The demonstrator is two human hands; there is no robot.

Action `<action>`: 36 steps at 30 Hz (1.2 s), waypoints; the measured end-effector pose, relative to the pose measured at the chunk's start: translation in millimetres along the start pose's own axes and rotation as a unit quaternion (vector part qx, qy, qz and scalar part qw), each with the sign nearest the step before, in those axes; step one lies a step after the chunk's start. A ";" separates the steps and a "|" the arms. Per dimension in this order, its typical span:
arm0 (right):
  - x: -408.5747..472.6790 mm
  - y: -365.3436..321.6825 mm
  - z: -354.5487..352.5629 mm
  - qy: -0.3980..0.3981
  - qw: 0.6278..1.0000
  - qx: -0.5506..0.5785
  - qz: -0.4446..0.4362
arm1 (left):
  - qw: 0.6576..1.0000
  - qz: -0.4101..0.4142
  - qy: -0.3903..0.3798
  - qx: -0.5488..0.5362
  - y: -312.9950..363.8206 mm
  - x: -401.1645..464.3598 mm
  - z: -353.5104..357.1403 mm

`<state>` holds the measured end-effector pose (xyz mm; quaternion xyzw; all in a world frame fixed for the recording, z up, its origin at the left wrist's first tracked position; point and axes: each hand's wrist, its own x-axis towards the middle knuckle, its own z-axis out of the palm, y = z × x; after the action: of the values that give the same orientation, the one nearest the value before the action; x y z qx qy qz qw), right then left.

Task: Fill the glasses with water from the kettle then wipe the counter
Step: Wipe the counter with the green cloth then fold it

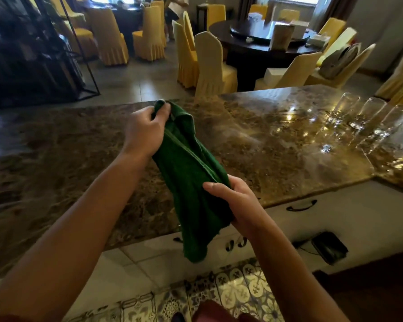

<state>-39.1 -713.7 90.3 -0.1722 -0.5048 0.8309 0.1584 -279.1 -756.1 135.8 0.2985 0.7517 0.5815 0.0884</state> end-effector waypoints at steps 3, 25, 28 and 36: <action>-8.4 9.3 13.1 0.055 0.998 -0.012 0.004 | 0.996 -0.078 -0.040 0.006 -21.1 3.9 -3.2; -26.9 -19.6 45.6 0.111 0.972 -0.207 0.013 | 0.854 0.060 -0.506 -0.103 -35.4 -102.2 -32.3; -29.9 -31.9 37.5 0.109 0.949 -0.294 0.031 | 0.880 0.080 -0.463 -0.074 -35.1 -101.1 -32.8; -35.8 -36.6 8.6 0.127 0.937 -0.324 0.018 | 0.876 0.092 -0.459 -0.111 -26.5 -104.6 -27.2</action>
<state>-7.8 -720.0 131.2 -0.3277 -0.7193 0.5959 0.1421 -217.0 -840.1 97.1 0.5881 0.5261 0.4641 0.4024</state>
